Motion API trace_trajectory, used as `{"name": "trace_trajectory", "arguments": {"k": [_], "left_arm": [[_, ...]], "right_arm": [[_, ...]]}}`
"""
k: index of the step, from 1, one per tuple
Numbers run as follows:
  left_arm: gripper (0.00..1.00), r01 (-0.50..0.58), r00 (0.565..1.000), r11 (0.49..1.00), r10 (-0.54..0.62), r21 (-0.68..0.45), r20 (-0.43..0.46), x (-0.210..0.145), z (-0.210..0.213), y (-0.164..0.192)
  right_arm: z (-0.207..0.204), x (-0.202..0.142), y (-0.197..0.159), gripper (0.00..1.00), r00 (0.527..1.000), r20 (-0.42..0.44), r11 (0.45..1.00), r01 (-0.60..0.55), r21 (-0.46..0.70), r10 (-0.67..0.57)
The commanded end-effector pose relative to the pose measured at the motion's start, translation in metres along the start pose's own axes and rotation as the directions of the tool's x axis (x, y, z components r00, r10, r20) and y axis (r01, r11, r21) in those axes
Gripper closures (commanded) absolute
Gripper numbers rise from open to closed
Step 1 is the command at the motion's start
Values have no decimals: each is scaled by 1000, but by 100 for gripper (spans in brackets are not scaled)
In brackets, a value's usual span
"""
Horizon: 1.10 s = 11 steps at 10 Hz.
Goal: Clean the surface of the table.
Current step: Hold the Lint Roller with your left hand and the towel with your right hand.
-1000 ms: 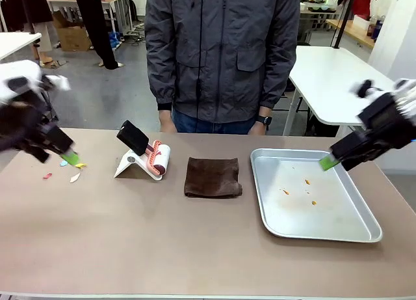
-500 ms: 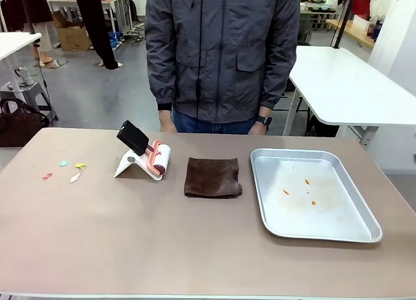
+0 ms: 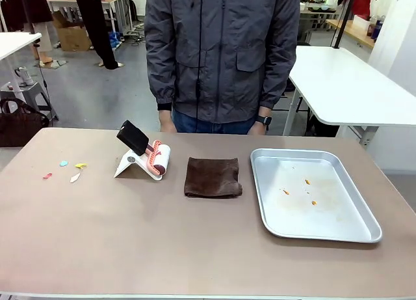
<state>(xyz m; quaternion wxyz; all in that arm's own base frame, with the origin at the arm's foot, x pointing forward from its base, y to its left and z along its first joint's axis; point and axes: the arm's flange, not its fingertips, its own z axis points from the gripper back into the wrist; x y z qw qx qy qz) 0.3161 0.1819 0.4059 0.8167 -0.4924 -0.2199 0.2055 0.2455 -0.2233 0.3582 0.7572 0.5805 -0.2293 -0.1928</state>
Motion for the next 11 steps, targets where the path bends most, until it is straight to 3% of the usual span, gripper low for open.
{"name": "trace_trajectory", "arguments": {"k": [1,7,9,11], "left_arm": [[0,28,999,1000,-28,-10,-20,9,29,9],[0,0,1000,1000,0,-9,-8,8,32,8],[0,-21,999,996,18,85,30,13,20,-11],[0,38,999,994,-36,99,-17,21,-8,-42]], "right_arm": [[0,-3,24,0,999,-38,1000,-26,13,26],[0,-4,19,0,999,-51,1000,-20,-2,20],[-34,-5,57,0,987,-110,986,-128,-106,116],[-81,-3,103,0,953,-183,951,-270,-150,241]]}}
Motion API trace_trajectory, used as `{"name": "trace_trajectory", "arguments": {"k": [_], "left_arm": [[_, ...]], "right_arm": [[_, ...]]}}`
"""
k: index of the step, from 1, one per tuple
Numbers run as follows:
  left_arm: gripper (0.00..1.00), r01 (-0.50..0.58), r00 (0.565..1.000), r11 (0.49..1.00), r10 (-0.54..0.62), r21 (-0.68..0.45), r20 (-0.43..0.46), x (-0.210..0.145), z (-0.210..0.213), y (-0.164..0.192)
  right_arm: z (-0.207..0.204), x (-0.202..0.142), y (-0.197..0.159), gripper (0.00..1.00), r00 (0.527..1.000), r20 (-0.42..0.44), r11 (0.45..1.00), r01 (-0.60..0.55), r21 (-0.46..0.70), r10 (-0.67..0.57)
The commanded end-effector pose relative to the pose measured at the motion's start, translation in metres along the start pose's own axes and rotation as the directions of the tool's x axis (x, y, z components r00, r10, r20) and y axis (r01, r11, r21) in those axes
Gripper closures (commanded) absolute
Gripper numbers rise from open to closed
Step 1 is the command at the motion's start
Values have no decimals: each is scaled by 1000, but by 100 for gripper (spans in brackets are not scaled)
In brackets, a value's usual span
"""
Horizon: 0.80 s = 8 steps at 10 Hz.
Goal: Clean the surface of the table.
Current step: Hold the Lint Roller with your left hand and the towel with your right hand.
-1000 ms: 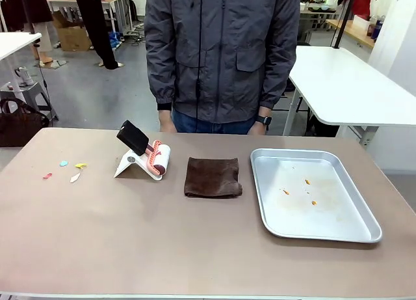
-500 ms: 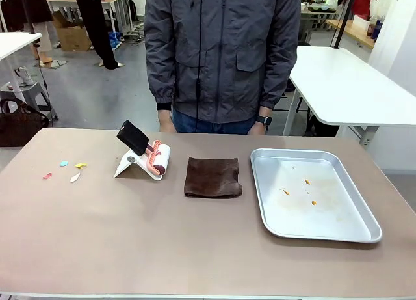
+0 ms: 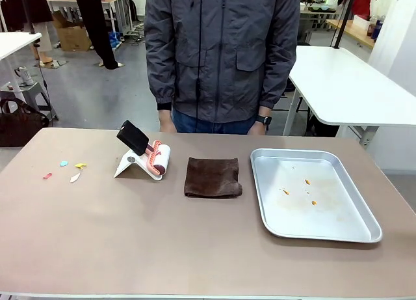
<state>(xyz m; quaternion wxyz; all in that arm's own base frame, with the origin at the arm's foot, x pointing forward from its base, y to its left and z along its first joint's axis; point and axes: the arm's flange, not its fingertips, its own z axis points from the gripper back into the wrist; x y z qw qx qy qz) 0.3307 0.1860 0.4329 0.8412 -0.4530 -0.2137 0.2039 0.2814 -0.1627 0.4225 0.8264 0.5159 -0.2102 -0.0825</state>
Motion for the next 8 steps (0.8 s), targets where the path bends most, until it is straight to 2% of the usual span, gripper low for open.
{"name": "trace_trajectory", "arguments": {"k": [1,2,3,4,5,8], "left_arm": [[0,35,999,999,-34,38,-28,5,-31,-41],[0,-21,1000,997,20,77,13,10,-49,-64],[0,-32,999,992,34,121,-12,13,-68,-86],[0,7,998,986,4,166,-67,11,-89,-107],[0,36,995,972,-13,230,-102,8,-116,-128],[0,114,988,938,-73,327,-136,8,-166,-157]], "right_arm": [[-49,14,54,0,992,-37,991,-124,-52,122],[-77,22,77,0,983,-84,981,-171,-90,164],[-107,28,100,0,971,-128,969,-218,-116,203],[-136,32,122,0,957,-179,959,-252,-128,227],[-170,34,146,0,957,-221,959,-229,-165,191],[-268,26,181,0,942,-307,936,-226,-270,139]]}}
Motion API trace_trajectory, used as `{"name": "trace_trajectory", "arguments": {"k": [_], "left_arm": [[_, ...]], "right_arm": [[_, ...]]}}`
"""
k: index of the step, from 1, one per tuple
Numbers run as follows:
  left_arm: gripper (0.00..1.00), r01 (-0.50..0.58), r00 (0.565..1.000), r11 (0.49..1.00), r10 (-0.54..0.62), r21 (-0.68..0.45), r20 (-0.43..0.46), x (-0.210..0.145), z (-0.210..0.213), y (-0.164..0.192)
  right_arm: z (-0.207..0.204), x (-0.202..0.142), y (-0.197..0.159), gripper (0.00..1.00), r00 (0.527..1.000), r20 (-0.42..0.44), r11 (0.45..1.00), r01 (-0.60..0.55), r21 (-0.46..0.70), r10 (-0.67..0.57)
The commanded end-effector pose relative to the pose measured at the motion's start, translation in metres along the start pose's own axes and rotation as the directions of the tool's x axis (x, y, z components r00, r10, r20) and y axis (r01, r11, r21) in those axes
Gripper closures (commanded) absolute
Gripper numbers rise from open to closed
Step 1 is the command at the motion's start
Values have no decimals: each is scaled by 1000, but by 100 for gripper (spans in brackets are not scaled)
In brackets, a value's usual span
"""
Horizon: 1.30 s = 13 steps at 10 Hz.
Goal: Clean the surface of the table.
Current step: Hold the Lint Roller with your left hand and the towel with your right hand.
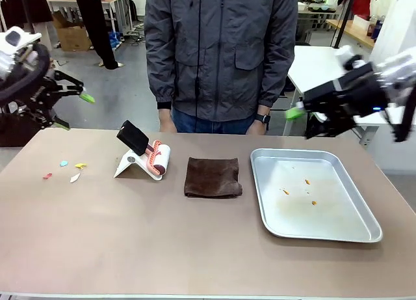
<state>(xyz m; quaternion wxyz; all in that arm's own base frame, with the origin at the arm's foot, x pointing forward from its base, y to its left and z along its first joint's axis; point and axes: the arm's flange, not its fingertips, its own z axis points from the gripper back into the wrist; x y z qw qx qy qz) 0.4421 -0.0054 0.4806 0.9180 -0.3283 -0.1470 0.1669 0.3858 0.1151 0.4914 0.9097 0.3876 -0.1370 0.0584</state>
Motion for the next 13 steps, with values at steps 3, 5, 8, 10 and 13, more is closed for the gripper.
{"name": "trace_trajectory", "arguments": {"k": [3,5,8,10,13], "left_arm": [[0,48,999,996,-47,75,-14,6,-17,-17],[0,144,983,989,-148,-43,-106,3,-8,-9],[0,97,994,995,-95,36,-57,2,-20,-17],[0,215,954,968,-180,128,-242,9,-48,-25],[0,214,944,966,-168,142,-283,20,-70,-25]], "right_arm": [[-102,24,32,0,990,-35,983,132,-131,-138],[-84,28,16,0,980,58,966,199,-167,-191],[-110,12,28,0,991,-39,986,122,-111,-127],[-128,32,11,0,983,-49,970,164,-177,-175],[-177,54,11,0,986,-62,962,138,-237,-157]]}}
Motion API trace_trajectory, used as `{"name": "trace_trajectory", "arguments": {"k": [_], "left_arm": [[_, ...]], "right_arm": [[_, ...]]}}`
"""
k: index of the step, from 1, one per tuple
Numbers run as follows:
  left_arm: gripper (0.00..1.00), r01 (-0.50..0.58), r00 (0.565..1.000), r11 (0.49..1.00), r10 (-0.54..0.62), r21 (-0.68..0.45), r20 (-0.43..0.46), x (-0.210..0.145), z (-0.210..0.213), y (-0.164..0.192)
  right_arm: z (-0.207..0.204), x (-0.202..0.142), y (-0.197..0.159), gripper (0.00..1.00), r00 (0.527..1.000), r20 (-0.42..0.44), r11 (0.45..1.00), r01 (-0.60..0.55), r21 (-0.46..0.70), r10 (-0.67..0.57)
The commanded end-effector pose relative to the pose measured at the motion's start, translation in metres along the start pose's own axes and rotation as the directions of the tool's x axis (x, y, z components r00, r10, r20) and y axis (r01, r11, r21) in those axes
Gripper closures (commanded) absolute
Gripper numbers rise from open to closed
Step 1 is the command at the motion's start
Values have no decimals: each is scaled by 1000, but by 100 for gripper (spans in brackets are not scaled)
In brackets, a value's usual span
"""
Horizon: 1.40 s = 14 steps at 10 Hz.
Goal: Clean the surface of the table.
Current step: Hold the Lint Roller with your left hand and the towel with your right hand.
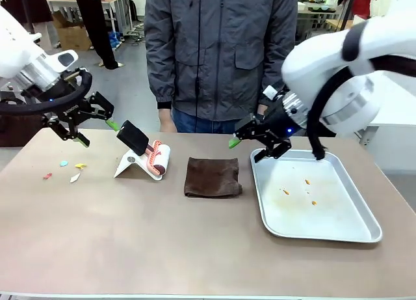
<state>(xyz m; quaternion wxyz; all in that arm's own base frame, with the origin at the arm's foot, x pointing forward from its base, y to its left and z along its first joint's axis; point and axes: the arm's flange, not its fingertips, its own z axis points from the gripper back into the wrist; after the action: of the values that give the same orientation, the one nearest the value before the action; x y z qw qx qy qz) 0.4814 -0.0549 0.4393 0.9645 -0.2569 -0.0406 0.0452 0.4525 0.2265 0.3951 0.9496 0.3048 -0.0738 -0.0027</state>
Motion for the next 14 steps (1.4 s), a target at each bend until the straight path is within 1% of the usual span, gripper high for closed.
{"name": "trace_trajectory", "arguments": {"k": [1,2,3,4,6,7,8,10,13,14], "left_arm": [[0,-9,1000,1000,9,19,8,14,2,-6],[0,1,1000,1000,-1,8,14,21,-7,-10],[0,10,1000,1000,-10,3,11,28,-16,-12],[0,22,1000,999,-22,-24,-5,35,-24,-10],[0,21,1000,992,-21,-123,3,44,-34,-8],[0,21,1000,986,-23,-164,-9,47,-37,-8],[0,16,1000,982,-17,-187,-5,49,-40,-7],[0,31,999,975,-31,-220,4,53,-48,-5],[0,25,999,976,-29,-217,-16,55,-55,3],[0,26,999,975,-32,-221,-20,54,-56,5]], "right_arm": [[-29,25,26,0,1000,5,997,-5,-83,6],[-44,33,32,0,1000,-12,990,-25,-140,24],[-56,39,39,0,997,-44,988,-65,-139,60],[-67,45,45,0,995,-67,986,-82,-145,73],[-90,54,48,0,995,-81,981,-65,-180,52],[-99,57,48,0,996,-86,980,-56,-190,40],[-106,61,50,0,995,-90,973,-52,-226,32],[-118,67,56,0,992,-118,943,-77,-324,41],[-122,73,58,0,996,-81,891,-64,-449,31],[-123,74,59,0,996,-83,861,-64,-505,26]]}}
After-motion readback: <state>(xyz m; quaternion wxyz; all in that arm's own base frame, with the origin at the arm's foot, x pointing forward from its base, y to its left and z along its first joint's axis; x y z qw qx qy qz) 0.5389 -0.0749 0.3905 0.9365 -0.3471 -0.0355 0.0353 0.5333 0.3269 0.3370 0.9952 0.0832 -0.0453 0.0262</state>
